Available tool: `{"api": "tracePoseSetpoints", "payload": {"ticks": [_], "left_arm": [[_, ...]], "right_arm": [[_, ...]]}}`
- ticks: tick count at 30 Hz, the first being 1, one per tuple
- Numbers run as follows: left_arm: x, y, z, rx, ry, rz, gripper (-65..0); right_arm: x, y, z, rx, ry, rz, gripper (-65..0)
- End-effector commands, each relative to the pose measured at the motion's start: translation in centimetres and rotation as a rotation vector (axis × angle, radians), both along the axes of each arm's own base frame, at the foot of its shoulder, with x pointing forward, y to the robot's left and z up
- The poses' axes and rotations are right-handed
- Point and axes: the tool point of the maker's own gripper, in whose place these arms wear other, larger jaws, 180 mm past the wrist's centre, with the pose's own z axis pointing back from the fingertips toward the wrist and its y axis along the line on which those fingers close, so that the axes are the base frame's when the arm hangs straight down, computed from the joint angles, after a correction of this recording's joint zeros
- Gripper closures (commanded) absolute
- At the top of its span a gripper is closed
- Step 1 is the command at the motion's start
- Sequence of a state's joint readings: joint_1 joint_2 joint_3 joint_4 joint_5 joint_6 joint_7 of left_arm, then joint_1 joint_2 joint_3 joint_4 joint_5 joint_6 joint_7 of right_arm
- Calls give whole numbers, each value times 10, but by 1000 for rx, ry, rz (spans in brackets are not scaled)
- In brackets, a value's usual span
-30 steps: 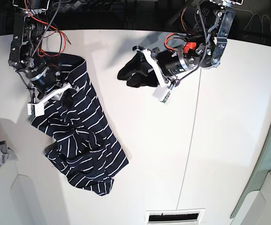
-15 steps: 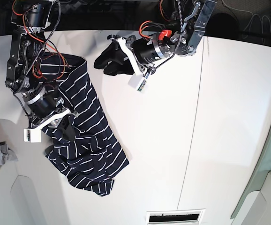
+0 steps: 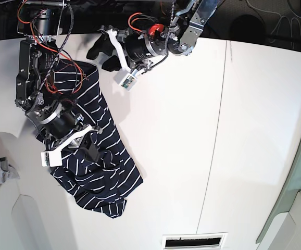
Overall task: Layout the t-shirt on the table in an organized manner, then fold the t-shirt properly
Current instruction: 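Carry the left gripper's fabric over toward the right gripper, then lift the shirt with both grippers and stretch it between them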
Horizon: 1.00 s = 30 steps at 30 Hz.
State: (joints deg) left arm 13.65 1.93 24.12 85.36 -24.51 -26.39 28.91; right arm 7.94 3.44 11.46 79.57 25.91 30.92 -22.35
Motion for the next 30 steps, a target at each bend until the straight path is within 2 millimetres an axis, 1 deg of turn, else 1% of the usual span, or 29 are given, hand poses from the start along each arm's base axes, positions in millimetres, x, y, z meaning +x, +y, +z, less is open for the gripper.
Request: {"api": "tracePoseSetpoints", "payload": {"ticks": [1, 5, 9, 12, 16, 19, 25, 27, 30], "left_arm": [[13, -2, 12, -27, -43, 31, -391], [15, 1, 8, 17, -73, 24, -391], [28, 9, 5, 62, -91, 75, -391], [36, 7, 5, 62, -105, 77, -391], [45, 0, -4, 74, -87, 69, -391], [50, -6, -5, 69, -81, 66, -391], [52, -15, 3, 17, -63, 79, -391], [49, -19, 5, 3, -65, 62, -391], [48, -20, 5, 4, -66, 56, -391]], "right_arm": [[10, 1, 21, 21, -70, 2, 0], [8, 1, 19, 21, -64, 3, 0], [8, 1, 20, 22, -65, 3, 0], [8, 2, 19, 21, -64, 5, 0], [8, 3, 20, 23, -66, 8, 0], [8, 12, 21, 36, -67, 21, 0], [6, 40, 25, 72, -75, 55, 0], [6, 46, 24, 63, -81, 61, 0], [5, 50, 21, 34, -79, 72, 0]]}}
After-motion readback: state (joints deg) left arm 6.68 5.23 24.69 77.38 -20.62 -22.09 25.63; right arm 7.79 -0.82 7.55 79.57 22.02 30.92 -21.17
